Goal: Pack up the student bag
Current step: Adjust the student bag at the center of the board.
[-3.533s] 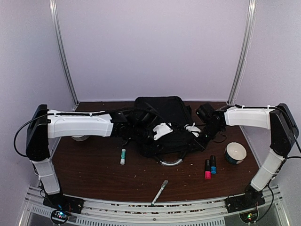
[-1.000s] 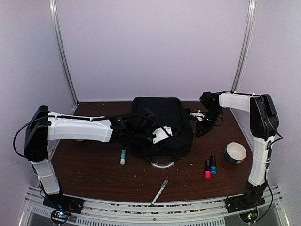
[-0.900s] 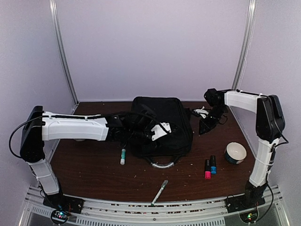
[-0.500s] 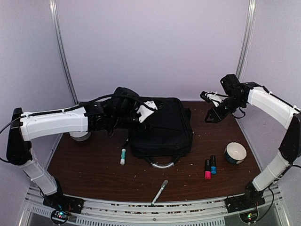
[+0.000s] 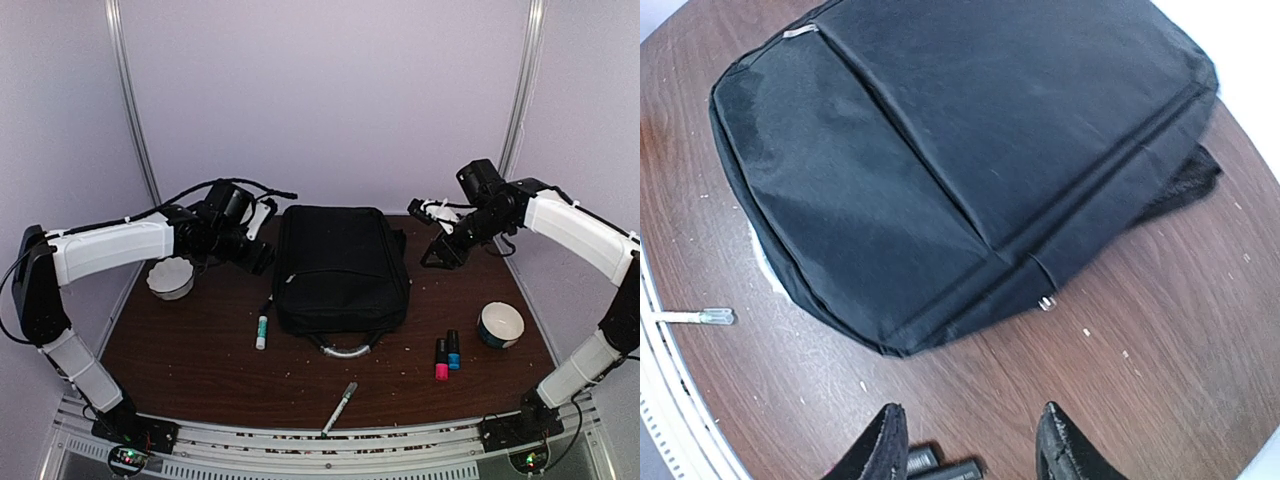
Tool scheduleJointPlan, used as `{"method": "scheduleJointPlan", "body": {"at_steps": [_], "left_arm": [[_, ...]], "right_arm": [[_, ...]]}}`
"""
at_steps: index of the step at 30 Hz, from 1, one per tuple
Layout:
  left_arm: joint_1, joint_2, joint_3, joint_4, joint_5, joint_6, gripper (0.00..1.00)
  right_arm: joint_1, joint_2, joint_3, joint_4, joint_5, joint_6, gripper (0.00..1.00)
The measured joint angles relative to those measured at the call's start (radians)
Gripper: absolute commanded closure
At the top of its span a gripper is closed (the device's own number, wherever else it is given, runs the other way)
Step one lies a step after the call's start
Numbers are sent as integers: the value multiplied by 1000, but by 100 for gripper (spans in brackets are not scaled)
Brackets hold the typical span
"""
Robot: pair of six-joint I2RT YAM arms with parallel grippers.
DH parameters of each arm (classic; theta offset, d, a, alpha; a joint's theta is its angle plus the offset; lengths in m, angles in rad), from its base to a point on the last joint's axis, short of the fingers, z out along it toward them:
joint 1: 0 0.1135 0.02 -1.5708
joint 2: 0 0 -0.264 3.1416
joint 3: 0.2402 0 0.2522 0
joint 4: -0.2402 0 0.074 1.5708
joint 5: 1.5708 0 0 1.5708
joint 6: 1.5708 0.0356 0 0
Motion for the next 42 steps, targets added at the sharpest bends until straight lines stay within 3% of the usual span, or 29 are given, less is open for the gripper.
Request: {"method": "scheduleJointPlan", "body": {"at_steps": [11, 17, 30, 39, 42], "left_arm": [[43, -15, -162, -73, 38, -153, 36], [43, -91, -198, 34, 151, -111, 38], [13, -43, -201, 338, 275, -53, 40], [-20, 3, -201, 383, 293, -76, 41], [-24, 8, -201, 383, 295, -79, 41]], "right_arm": [[155, 80, 3, 18, -2, -48, 58], [242, 90, -48, 35, 16, -82, 57], [270, 445, 154, 211, 282, -12, 57], [284, 513, 225, 290, 472, 56, 69], [280, 528, 251, 300, 510, 83, 69]]}}
